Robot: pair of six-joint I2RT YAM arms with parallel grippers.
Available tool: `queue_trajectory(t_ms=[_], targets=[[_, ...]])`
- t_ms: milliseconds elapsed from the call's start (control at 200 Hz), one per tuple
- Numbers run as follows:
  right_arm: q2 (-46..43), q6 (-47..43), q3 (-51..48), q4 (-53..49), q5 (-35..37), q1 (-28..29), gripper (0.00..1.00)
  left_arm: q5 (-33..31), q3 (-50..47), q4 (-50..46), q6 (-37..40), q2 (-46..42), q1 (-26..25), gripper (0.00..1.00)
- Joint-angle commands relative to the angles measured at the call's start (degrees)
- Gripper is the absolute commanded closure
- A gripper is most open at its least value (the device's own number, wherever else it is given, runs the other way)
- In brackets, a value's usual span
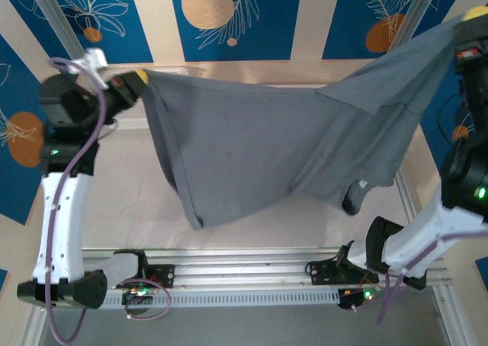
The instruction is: Fold the inside-out t-shirt
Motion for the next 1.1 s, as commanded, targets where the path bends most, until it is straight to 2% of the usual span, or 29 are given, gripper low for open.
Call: queue_trajectory(t_ms=[0,80,160,305,400,480,625,690,820,970,1095], targets=[[0.33,-10.69,-17.15,-2.53,-7.16,6.92,1.0,-7.43,-9.89,-0.29,4.3,0.81,-8.62,1.0],[-5.79,-14.64,-40.13,6.12,-4.12,12.26,1.0,-14.1,-18.73,2.25,3.25,4.12,-14.67,1.0],[-11.0,-15.99,-61.16,15.0,0.79,15.0,1.0,-22.56,-25.0,4.73,2.84,9.31,-19.4,1.0],[-11.4,-20.29,-76.28,14.96,6.63,15.87,1.0,-32.99,-23.28,1.46,4.11,21.81,-22.37,1.0],[-12.25,-21.5,-81.49,14.87,5.92,16.18,1.0,-38.98,-19.46,-2.3,5.28,26.85,-22.62,1.0],[-14.63,-21.81,-85.03,15.76,6.44,16.8,1.0,-40.33,-16.98,-4.56,5.81,28.68,-22.77,0.99],[-18.98,-21.66,-87.86,16.16,7.67,17.38,1.0,-41.67,-13.24,-10.55,6.63,29.72,-23.82,0.77],[-20.23,-21.76,-88.14,15.87,8.09,17.73,1.0,-43.28,-11.93,-14.04,7.31,29.78,-24.51,0.72],[-21.58,-21.87,-88.32,15.39,8.89,18.34,1.0,-44.52,-9.89,-19.32,9.26,30.4,-25.82,0.69],[-22.16,-21.56,-88.5,15.58,10.13,19.61,1.0,-43.68,-3.96,-26.97,10.3,36.37,-27.84,0.67],[-22.25,-21.73,-88.37,15.35,11.07,20.76,1.0,-46.4,-3.09,-27.7,8.52,40.11,-27.72,0.65]])
